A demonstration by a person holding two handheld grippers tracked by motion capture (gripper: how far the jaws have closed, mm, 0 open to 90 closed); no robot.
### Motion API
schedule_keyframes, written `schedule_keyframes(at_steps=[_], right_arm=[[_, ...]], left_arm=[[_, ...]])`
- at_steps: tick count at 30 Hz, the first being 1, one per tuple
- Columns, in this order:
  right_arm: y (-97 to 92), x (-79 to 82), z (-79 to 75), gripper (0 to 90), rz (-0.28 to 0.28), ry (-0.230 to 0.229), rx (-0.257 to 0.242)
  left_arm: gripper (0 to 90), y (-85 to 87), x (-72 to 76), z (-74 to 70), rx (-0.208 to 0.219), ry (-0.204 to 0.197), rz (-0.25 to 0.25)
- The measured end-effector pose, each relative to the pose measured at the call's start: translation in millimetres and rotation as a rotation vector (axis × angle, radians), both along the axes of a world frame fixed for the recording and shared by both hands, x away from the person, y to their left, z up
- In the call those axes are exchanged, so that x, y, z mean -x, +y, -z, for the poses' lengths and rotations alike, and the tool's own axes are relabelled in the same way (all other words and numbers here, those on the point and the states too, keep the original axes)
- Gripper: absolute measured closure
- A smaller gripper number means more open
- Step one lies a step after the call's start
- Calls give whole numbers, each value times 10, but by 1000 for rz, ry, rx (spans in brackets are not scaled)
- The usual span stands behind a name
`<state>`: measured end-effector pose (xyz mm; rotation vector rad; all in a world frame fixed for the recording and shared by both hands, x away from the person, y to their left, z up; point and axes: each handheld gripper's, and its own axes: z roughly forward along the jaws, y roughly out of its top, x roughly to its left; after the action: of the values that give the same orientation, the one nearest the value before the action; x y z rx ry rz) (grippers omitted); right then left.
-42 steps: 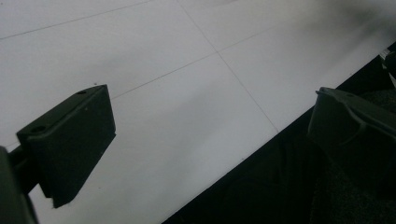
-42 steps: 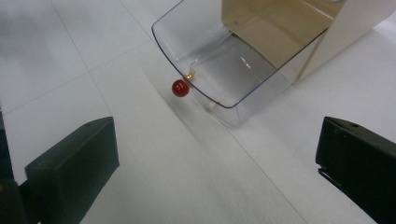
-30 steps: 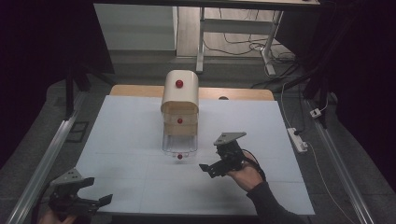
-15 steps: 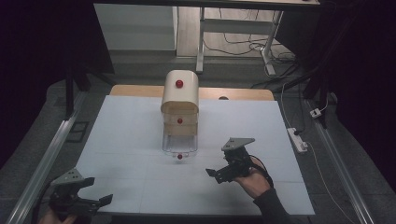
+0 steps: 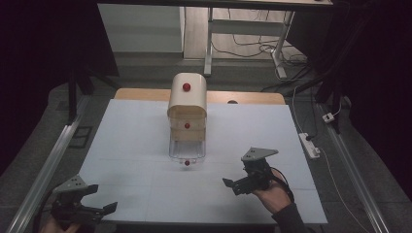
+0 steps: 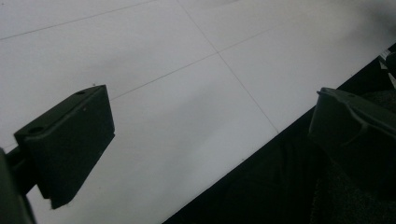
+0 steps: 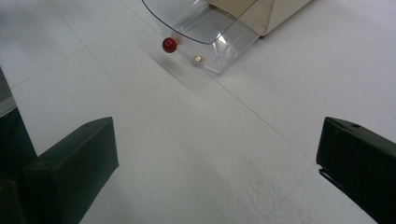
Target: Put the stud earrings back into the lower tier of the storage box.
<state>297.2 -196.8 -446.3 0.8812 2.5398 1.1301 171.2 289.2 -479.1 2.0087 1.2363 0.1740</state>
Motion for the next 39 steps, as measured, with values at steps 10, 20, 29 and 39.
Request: schedule_keyframes(at_steps=[10,20,29,39], right_arm=[[-166,94,3,0,39,9,-13],[-286,190,19,0,59,3,-2],[-439,264,37,0,93,5,-5],[-613,345,83,0,148,12,1]], left_arm=[[0,-2,-1,0,-2,1,1],[0,-4,-4,1,-3,3,1],[0,-4,-5,2,-3,4,-1],[0,-6,-5,1,-5,5,0]])
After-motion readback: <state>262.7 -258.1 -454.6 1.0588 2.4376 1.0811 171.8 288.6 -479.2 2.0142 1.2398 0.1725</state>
